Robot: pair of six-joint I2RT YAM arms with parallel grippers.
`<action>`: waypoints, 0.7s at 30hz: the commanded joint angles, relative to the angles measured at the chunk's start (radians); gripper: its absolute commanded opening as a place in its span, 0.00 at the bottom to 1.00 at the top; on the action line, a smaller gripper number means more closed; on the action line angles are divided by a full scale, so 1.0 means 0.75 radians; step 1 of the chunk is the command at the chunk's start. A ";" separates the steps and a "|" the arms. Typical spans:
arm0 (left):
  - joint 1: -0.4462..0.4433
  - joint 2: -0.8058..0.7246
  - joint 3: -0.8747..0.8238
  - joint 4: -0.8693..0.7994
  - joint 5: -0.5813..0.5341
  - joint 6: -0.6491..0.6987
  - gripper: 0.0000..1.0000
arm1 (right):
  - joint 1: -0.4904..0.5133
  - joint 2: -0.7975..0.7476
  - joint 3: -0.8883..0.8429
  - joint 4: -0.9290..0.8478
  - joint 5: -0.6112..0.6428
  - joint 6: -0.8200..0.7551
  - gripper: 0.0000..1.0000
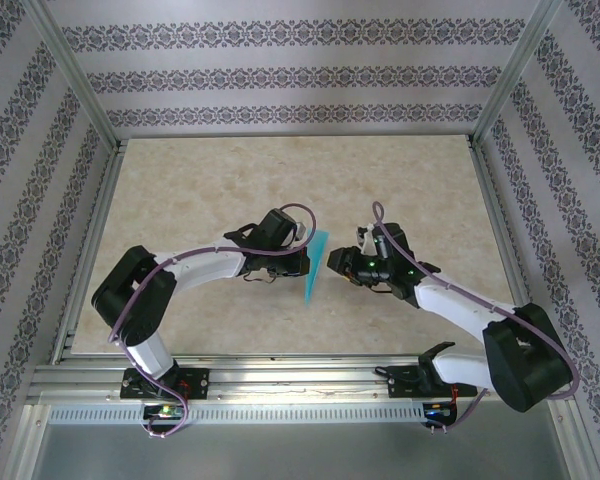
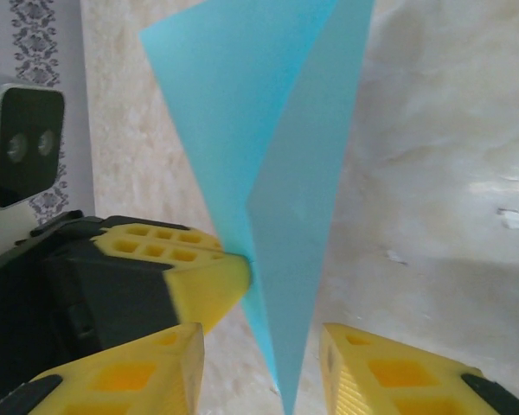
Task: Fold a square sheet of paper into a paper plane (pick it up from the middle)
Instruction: Move a paper plane to the center of the table.
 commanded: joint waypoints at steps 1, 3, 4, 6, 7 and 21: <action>-0.027 -0.018 0.055 -0.144 -0.105 0.030 0.01 | 0.047 0.088 0.076 0.000 -0.005 -0.010 0.42; -0.033 -0.018 0.061 -0.146 -0.108 0.027 0.01 | 0.073 0.153 0.115 -0.017 0.026 -0.010 0.42; -0.036 -0.018 0.060 -0.144 -0.109 0.025 0.01 | 0.079 0.187 0.131 -0.023 0.041 -0.005 0.41; -0.041 -0.020 0.064 -0.147 -0.112 0.022 0.01 | 0.086 0.243 0.145 -0.008 0.071 0.009 0.39; -0.045 -0.020 0.067 -0.153 -0.119 0.021 0.01 | 0.086 0.271 0.155 -0.003 0.076 0.017 0.37; -0.068 0.073 0.158 -0.283 -0.140 0.047 0.06 | 0.082 0.450 0.196 0.036 0.071 -0.006 0.06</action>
